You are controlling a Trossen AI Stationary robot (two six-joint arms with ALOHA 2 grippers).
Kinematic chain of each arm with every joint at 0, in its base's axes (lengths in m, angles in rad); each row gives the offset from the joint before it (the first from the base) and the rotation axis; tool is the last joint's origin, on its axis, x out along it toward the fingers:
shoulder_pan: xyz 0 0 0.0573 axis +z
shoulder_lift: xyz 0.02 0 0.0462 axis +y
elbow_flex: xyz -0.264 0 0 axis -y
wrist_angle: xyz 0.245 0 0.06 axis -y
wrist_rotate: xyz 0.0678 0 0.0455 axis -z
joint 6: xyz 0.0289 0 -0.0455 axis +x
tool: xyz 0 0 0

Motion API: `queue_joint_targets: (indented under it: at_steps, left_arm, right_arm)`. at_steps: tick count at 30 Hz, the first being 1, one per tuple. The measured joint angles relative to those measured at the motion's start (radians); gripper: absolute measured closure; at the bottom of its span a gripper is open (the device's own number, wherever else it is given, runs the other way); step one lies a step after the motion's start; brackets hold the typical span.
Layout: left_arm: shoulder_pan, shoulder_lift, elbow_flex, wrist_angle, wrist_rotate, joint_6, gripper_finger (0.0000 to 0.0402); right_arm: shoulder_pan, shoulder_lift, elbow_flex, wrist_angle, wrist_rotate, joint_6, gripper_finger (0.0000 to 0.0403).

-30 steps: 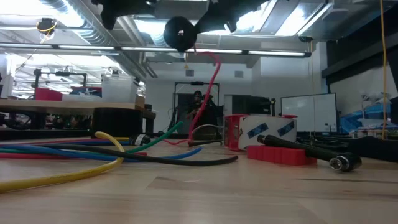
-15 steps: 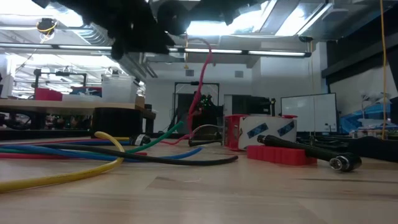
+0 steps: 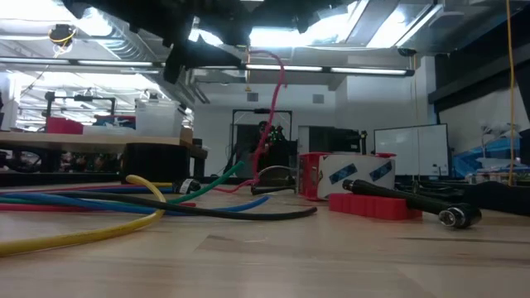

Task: Coil cords
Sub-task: Uncoil the red wire from the spool

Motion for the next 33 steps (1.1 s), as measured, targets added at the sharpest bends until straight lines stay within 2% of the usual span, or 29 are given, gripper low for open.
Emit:
queue_joint_targets:
  at_steps: [10,25,28,33]
  left_arm:
    - [0.024,0.000,0.000,0.050,0.000,-0.023,0.0233]
    - [0.031,0.000,0.000,0.097,0.000,0.028,0.0235]
    - [0.033,0.000,0.000,0.096,0.000,0.028,0.0255]
    - [0.032,0.000,0.000,0.095,0.000,0.044,0.0329]
  right_arm:
    - [0.000,0.000,0.000,0.059,0.000,0.001,0.0403]
    - [0.000,0.000,0.000,0.076,-0.013,0.001,0.0403]
    - [0.000,0.000,0.000,0.076,-0.013,0.001,0.0403]
    - [0.000,0.000,0.000,0.075,-0.013,0.001,0.0403]
